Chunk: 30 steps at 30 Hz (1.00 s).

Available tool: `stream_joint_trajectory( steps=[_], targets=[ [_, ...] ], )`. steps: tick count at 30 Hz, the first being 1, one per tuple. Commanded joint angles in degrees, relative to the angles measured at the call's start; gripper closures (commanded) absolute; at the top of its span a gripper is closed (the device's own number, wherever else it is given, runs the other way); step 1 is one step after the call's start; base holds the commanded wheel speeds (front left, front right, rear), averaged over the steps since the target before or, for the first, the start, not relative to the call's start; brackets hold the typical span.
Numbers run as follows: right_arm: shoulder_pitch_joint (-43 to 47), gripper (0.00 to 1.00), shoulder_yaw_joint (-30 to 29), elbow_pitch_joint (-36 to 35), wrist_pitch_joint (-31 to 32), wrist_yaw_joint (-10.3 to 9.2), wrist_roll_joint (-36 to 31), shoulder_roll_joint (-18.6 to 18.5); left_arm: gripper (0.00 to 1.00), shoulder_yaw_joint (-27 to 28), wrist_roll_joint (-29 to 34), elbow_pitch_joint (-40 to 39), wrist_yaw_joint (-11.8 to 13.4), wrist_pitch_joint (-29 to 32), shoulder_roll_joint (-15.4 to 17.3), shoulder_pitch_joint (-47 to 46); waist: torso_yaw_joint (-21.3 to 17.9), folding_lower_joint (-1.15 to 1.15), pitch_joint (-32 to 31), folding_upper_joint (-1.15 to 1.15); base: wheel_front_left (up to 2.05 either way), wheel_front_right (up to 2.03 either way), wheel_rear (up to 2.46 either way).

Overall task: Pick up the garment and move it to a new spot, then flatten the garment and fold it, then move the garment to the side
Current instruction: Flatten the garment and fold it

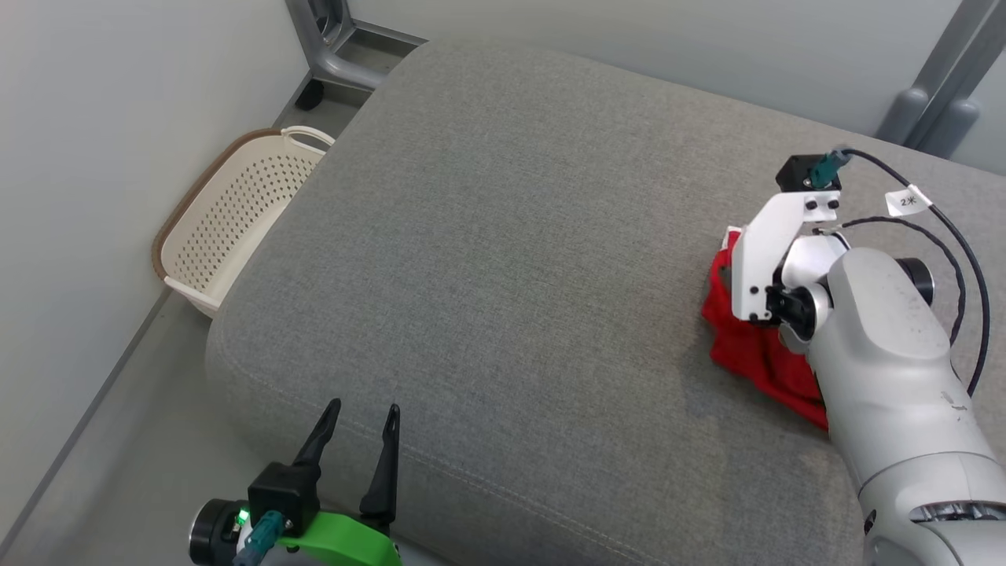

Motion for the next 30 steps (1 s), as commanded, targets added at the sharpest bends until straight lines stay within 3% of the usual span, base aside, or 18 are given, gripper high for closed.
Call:
stream_joint_trajectory(
  steps=[1,8,16,24,25,26,27,30],
  targets=[
    [-1.28,0.0,0.61,0.24,-0.91,-0.03,0.77,-0.25,0.0,0.34,-0.24,-0.35,0.38,-0.12,0.28,0.37,-0.66,0.0,0.17,0.0,0.0,0.0,0.0],
    [-2.57,0.0,2.01,-1.43,-4.54,-0.03,1.02,-0.73,0.0,0.79,-0.45,-0.73,0.8,-0.18,0.68,-0.2,-3.79,0.0,-0.59,0.0,0.0,0.0,0.0],
    [4.18,0.0,2.87,-4.69,-8.91,-0.03,0.67,-3.56,0.0,0.76,-0.8,-0.74,1.16,-0.22,0.97,-0.15,-7.43,0.0,-2.5,0.0,0.0,0.0,0.0],
    [10.93,0.0,6.45,-8.65,-12.15,-0.03,2.76,-2.12,0.0,0.64,-1.26,-0.7,1.31,-0.24,1.09,0.44,-8.69,0.0,-2.78,0.0,0.0,0.0,0.0],
    [11.63,0.22,7.06,-9.14,-12.49,-0.03,2.78,-1.97,0.0,0.6,-1.35,-0.7,1.29,-0.24,1.07,0.38,-8.69,0.0,-2.67,0.0,0.0,0.0,0.0],
    [12.23,0.65,7.72,-9.62,-12.81,-0.04,2.72,-1.81,0.0,0.55,-1.41,-0.73,1.26,-0.24,1.06,0.24,-8.62,0.0,-2.54,0.0,0.0,0.0,0.0],
    [12.78,1.0,8.29,-10.07,-13.26,-0.04,2.91,-1.63,0.0,0.49,-1.42,-0.77,1.2,-0.24,1.01,-0.02,-8.44,0.0,-2.32,0.0,0.0,0.0,0.0],
    [14.27,1.0,10.5,-10.72,-13.61,-0.03,3.48,-0.77,0.0,0.46,-1.51,-0.82,1.18,-0.25,0.94,-0.54,-7.81,0.0,-1.95,0.0,0.0,0.0,0.0]
  ],
)
